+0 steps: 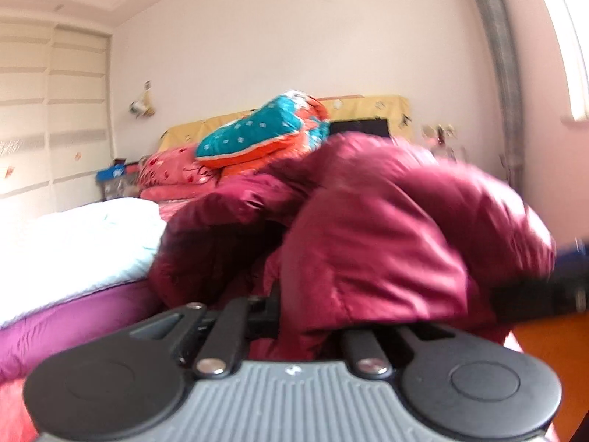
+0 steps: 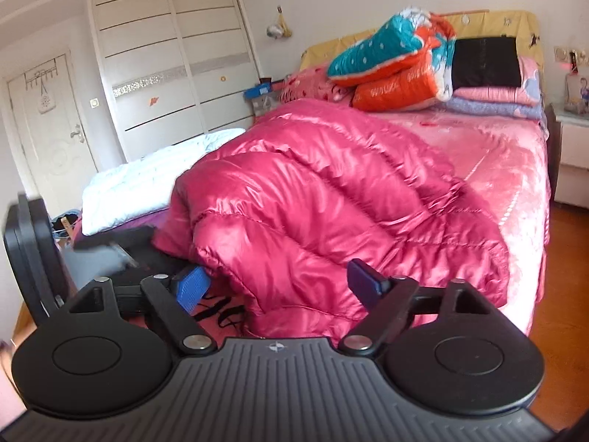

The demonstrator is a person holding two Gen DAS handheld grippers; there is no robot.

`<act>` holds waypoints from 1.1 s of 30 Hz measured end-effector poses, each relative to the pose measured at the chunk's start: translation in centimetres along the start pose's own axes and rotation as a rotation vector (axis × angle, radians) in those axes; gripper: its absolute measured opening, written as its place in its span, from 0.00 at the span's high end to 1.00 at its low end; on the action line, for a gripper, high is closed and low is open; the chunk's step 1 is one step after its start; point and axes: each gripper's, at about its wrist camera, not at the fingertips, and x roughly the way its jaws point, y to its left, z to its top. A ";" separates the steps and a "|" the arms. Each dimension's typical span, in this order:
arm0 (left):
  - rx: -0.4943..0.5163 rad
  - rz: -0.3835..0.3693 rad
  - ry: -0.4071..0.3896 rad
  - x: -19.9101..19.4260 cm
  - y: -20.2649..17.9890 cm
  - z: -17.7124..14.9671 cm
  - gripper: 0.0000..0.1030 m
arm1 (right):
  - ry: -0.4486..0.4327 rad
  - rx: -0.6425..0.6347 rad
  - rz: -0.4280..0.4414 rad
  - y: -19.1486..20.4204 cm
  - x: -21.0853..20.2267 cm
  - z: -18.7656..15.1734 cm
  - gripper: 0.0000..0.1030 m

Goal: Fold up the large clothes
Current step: 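Close the right tool on the jacket while the left tool holds it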

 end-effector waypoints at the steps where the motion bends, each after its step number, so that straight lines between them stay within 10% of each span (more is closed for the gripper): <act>1: -0.028 0.000 -0.002 -0.4 0.4 0.4 0.97 | -0.005 0.002 -0.004 -0.3 -0.2 -0.3 0.00; 14: -0.270 0.068 -0.087 -4.7 3.6 3.4 0.98 | 0.179 0.262 -0.203 -7.8 3.9 -3.8 0.00; 30: -0.324 0.136 -0.036 -7.1 4.4 3.0 0.98 | 0.162 0.764 0.023 -15.8 9.2 -6.2 0.00; 33: -0.339 0.139 -0.041 -8.0 4.4 3.0 0.98 | 0.179 0.787 0.053 -15.3 9.3 -6.1 0.31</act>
